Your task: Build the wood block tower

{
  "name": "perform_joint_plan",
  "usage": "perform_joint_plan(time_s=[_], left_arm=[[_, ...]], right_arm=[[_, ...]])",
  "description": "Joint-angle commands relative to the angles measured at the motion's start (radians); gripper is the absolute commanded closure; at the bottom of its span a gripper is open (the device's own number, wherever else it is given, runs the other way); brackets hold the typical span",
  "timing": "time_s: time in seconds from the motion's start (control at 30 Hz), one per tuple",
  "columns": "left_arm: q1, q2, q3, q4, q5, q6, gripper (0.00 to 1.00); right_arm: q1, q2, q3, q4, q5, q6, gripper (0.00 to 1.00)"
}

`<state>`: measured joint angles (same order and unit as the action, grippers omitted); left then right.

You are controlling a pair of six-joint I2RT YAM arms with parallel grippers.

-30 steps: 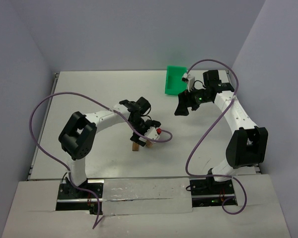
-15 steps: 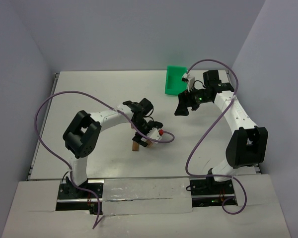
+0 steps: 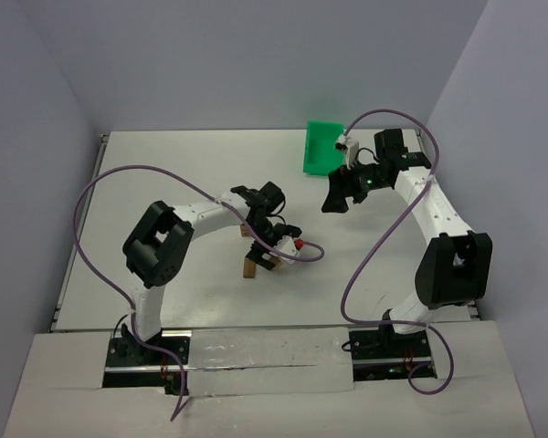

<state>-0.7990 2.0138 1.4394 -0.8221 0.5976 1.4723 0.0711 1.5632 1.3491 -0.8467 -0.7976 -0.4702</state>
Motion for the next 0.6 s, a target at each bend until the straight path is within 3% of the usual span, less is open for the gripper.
perform_joint_plan(time_s=[0.0, 0.17, 0.57], left_arm=[[-0.009, 0.021, 0.051, -0.023, 0.025, 0.024, 0.09], [-0.008, 0.036, 0.077, -0.057, 0.028, 0.019, 0.18], [-0.009, 0.042, 0.066, -0.066, 0.019, 0.014, 0.26]], right_arm=[[-0.013, 0.017, 0.03, 0.005, -0.023, -0.015, 0.0], [-0.011, 0.018, 0.031, 0.003, -0.026, -0.015, 0.0], [-0.013, 0.028, 0.039, 0.0, -0.029, -0.018, 0.0]])
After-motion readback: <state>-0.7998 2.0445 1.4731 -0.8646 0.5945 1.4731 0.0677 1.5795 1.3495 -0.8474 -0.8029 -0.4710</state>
